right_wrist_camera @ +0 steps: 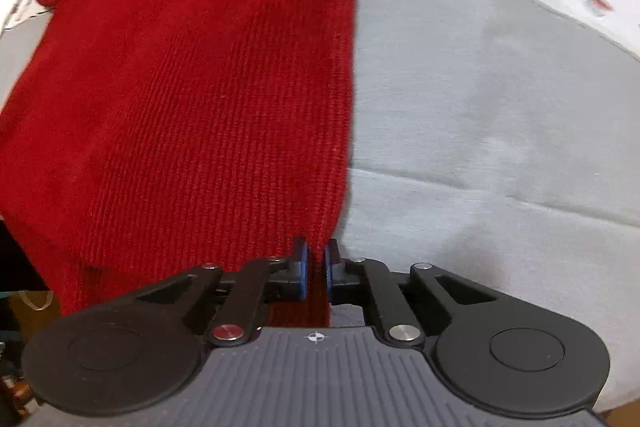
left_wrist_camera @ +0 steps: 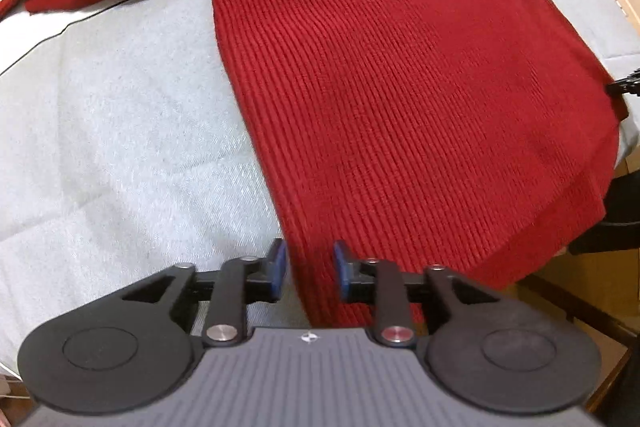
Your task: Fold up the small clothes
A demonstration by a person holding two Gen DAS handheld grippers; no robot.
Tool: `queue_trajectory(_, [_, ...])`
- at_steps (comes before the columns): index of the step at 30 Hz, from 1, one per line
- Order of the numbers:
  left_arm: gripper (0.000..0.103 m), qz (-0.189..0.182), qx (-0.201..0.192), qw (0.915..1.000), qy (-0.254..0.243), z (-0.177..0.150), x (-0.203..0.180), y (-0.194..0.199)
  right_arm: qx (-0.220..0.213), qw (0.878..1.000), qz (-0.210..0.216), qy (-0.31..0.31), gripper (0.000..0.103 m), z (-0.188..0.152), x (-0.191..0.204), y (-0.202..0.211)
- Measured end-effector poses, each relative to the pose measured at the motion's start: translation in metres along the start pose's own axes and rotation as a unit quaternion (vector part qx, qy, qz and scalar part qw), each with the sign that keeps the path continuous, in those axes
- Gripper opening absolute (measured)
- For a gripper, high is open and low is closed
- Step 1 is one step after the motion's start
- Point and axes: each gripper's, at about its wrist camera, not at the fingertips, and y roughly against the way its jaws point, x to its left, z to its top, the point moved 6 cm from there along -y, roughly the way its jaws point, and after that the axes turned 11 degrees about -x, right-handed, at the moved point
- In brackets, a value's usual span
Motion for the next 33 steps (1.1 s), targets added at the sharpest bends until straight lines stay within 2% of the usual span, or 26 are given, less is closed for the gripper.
queue_trajectory(1, [0.039,-0.001,0.0,1.0,-0.001,0.003,-0.002,-0.002,-0.002,1.0,-0.002,-0.005,0.007,0.0,-0.003,0.002])
queue_trajectory(4, [0.039,0.014,-0.007,0.9999,-0.005,-0.001,-0.004,-0.012,-0.006,1.0,0.003,-0.005,0.007,-0.002,-0.005,0.006])
queue_trajectory(6, [0.039,0.021,-0.019,0.9996,0.002,0.007,0.0,-0.01,-0.017,1.0,0.01,0.007,0.008,-0.001,-0.001,0.011])
queue_trajectory(9, [0.039,0.004,-0.05,0.9986,0.014,0.025,-0.004,-0.005,-0.039,0.999,0.028,0.021,0.019,0.003,0.004,0.023])
queue_trajectory(10, [0.039,-0.004,-0.056,0.9983,0.017,0.028,-0.008,-0.005,-0.045,0.998,0.033,0.023,0.034,0.005,0.007,0.025])
queue_trajectory(11, [0.039,-0.011,-0.056,0.9982,0.016,0.03,-0.014,-0.01,-0.048,0.998,0.033,0.027,0.042,0.007,0.008,0.027])
queue_trajectory(12, [0.039,-0.011,-0.045,0.9989,0.009,0.027,-0.025,-0.018,-0.047,0.998,0.029,0.032,0.051,0.007,0.009,0.026])
queue_trajectory(15, [0.039,0.035,0.028,0.9978,-0.049,0.007,-0.032,-0.045,-0.008,0.999,0.002,0.049,0.052,-0.002,0.01,0.01])
queue_trajectory(17, [0.039,0.043,0.021,0.9966,-0.067,0.01,-0.038,-0.049,0.009,0.998,-0.022,0.057,0.052,-0.005,0.02,0.002])
queue_trajectory(20, [0.039,0.03,-0.04,0.9985,-0.021,0.03,-0.036,-0.031,-0.03,0.998,-0.028,0.046,0.052,0.01,0.017,0.017])
queue_trajectory(23, [0.044,0.03,-0.109,0.9934,0.02,0.053,-0.029,-0.01,-0.089,0.995,-0.033,0.023,0.052,0.029,0.013,0.038])
queue_trajectory(25, [0.063,0.035,-0.139,0.989,0.034,0.066,-0.03,-0.001,-0.127,0.991,-0.042,0.009,0.052,0.039,0.01,0.047])
queue_trajectory(28, [0.076,0.056,-0.188,0.9796,0.044,0.089,-0.04,0.012,-0.176,0.983,-0.051,-0.009,0.052,0.052,0.008,0.054])
queue_trajectory(30, [0.077,0.068,-0.225,0.9709,0.046,0.099,-0.045,0.023,-0.21,0.976,-0.057,-0.015,0.052,0.062,0.007,0.069])
queue_trajectory(33, [0.082,0.091,-0.279,0.9546,0.052,0.111,-0.059,0.05,-0.281,0.957,-0.071,-0.023,0.051,0.08,0.01,0.077])
